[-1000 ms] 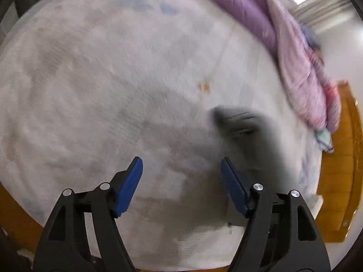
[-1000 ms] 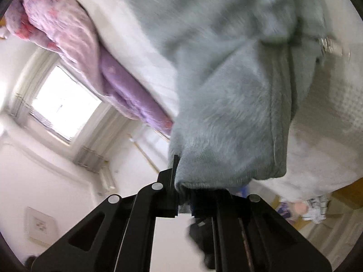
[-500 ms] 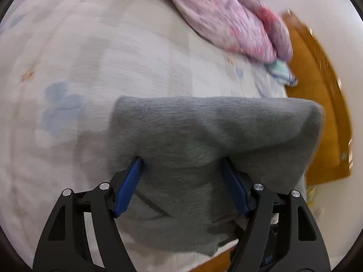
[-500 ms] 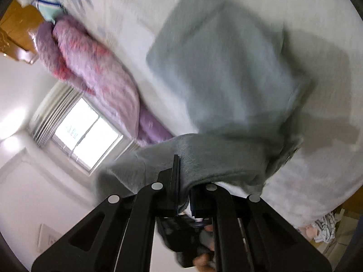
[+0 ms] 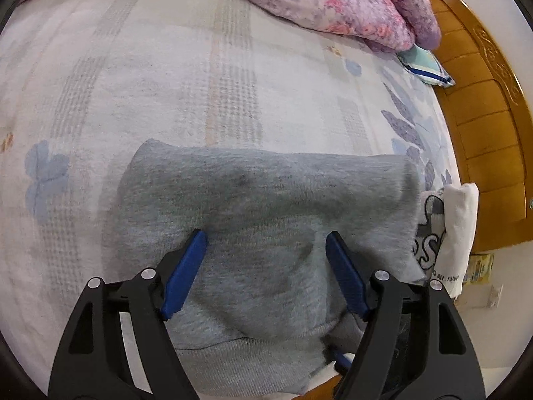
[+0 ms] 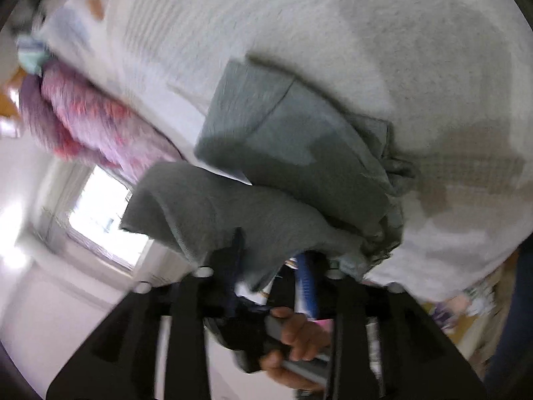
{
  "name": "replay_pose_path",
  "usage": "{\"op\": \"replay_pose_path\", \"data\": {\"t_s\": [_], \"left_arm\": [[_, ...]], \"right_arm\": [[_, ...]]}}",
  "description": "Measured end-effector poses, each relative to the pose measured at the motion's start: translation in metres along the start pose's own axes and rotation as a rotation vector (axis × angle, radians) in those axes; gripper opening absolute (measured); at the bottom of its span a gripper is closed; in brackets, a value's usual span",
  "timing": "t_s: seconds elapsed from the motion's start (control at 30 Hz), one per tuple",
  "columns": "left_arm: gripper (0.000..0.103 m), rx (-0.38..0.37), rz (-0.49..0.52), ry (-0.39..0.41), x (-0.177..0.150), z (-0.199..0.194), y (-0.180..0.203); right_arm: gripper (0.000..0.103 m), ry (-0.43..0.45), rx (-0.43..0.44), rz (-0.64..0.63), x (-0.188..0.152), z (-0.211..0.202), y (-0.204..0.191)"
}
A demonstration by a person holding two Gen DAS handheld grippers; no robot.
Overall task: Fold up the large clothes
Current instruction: 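Lift and fold the hoodie bundle over with both grippers, then release, then grasp the grey hoodie bundle with the left gripper while the right gripper grasps it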
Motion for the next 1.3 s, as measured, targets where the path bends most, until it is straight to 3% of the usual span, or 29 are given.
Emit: {"op": "replay_pose_path", "data": {"t_s": [0.03,0.07,0.1,0.23,0.27,0.33,0.37,0.47,0.5,0.57,0.63,0.73,0.9,1.07,1.13,1.17,1.23,1.3], "left_arm": [[0.074,0.007,0.003,-0.007,0.001,0.003,0.0],[0.074,0.02,0.01,-0.014,0.003,0.005,0.0],[0.074,0.027,0.014,-0.022,0.005,0.008,0.001],[0.074,0.027,0.036,-0.045,0.011,0.016,0.011],[0.074,0.035,0.047,-0.047,0.012,0.017,0.013],[0.074,0.031,0.039,-0.047,0.013,0.018,0.012],[0.074,0.018,0.027,-0.047,0.013,0.016,0.01],[0.074,-0.023,-0.008,-0.041,0.011,0.01,0.001],[0.074,-0.03,-0.013,-0.04,0.011,0.008,0.0],[0.074,-0.053,-0.02,-0.023,0.011,0.0,-0.001],[0.074,-0.083,-0.047,0.001,0.011,-0.013,-0.005],[0.074,-0.064,-0.04,0.024,0.018,-0.023,-0.007],[0.074,0.002,-0.043,-0.067,0.039,0.013,-0.007],[0.075,0.081,-0.016,-0.116,0.053,0.045,-0.002],[0.075,0.098,-0.034,-0.122,0.057,0.047,-0.005],[0.075,0.093,-0.048,-0.11,0.059,0.041,-0.005],[0.075,0.068,-0.078,-0.067,0.058,0.026,-0.008],[0.076,0.037,-0.09,-0.022,0.051,0.005,-0.01]], "right_arm": [[0.058,0.011,-0.003,-0.007,-0.001,-0.004,-0.002],[0.074,0.021,0.001,-0.029,-0.002,-0.008,-0.008],[0.075,0.038,-0.011,-0.071,-0.004,-0.015,-0.014],[0.075,0.1,-0.249,-0.459,-0.02,-0.029,-0.062],[0.075,0.106,-0.346,-0.599,-0.03,-0.025,-0.075],[0.065,0.081,-0.471,-0.843,-0.053,-0.01,-0.09],[0.052,0.06,-0.533,-0.948,-0.066,0.005,-0.096],[0.014,0.011,-0.607,-1.179,-0.092,0.052,-0.103],[0.006,0.023,-0.652,-1.261,-0.096,0.071,-0.102],[0.003,0.035,-0.714,-1.339,-0.093,0.096,-0.096],[0.001,0.061,-0.789,-1.34,-0.076,0.117,-0.09],[0.0,0.096,-0.855,-1.27,-0.047,0.127,-0.08],[0.0,0.101,-0.915,-1.299,-0.035,0.138,-0.077],[0.0,0.064,-0.884,-1.208,-0.015,0.151,-0.084],[0.0,0.022,-0.815,-1.157,-0.02,0.143,-0.09],[0.005,-0.008,-0.768,-1.134,-0.024,0.129,-0.091],[0.024,-0.036,-0.713,-1.094,-0.031,0.111,-0.094],[0.061,-0.041,-0.644,-1.065,-0.037,0.087,-0.096]]}}
Point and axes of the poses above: each gripper's, at about its wrist camera, not at the fingertips, and z roughly the way its jaws point, y to its right, x to its top, the point moved 2 cm from there along z, roughly the way its jaws point, and after that the axes turned 4 degrees about z, right-handed, at the moved point
